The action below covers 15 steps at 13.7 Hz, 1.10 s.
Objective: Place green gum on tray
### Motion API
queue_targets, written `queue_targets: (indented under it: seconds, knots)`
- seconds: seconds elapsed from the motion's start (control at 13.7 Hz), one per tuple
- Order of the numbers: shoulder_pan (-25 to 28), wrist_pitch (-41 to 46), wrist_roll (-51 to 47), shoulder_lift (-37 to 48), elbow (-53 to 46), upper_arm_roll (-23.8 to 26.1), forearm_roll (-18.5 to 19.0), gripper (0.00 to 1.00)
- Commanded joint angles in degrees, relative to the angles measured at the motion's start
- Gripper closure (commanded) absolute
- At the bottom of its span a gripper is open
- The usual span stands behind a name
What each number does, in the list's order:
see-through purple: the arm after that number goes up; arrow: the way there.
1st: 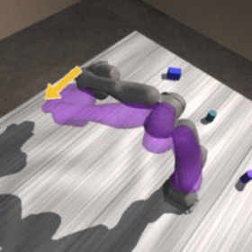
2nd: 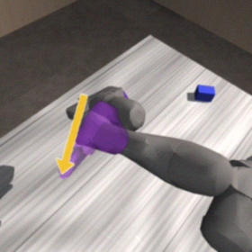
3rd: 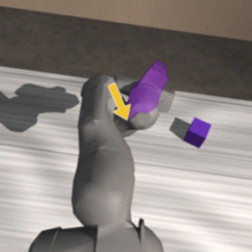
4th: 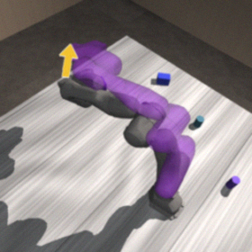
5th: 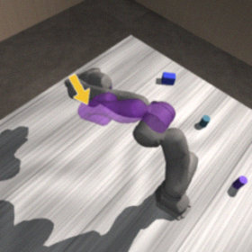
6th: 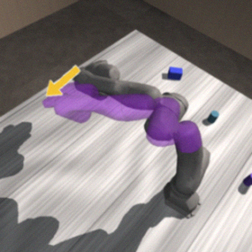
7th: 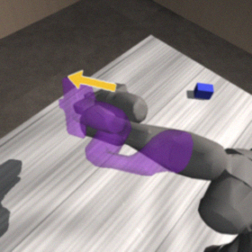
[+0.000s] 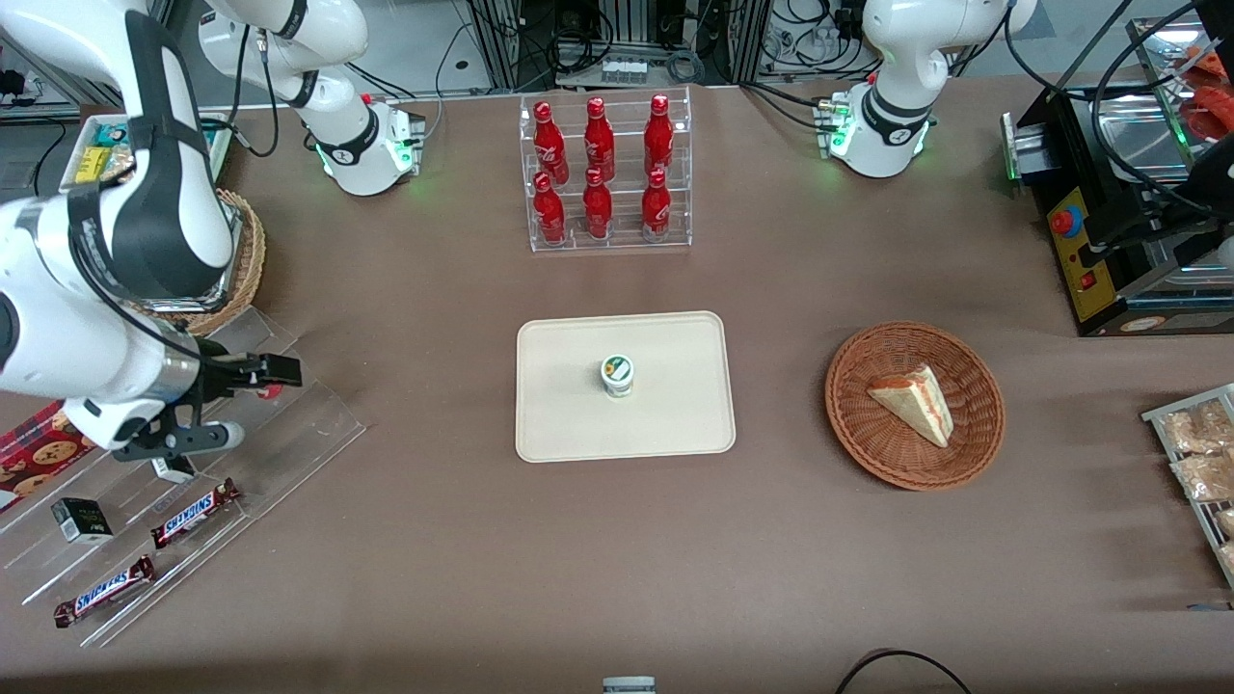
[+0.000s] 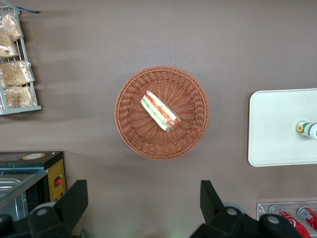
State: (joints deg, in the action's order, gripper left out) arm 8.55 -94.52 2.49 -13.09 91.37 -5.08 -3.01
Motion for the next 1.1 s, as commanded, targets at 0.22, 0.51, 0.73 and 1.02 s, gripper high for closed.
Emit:
queue_targets:
  seconds: [0.22, 0.51, 0.73, 1.02]
  knots:
    - [-2.30, 1.70, -0.29, 9.74, 5.93, 0.95, 1.52, 0.00]
    - [-8.09, 4.52, -0.38, 12.56, 5.93, 4.45, 1.60, 0.00]
    - [-8.98, 8.73, -0.82, 13.62, 5.66, 4.99, 1.96, 0.00]
    - [-10.22, 10.85, -0.91, 14.41, 5.40, 5.08, 1.96, 0.00]
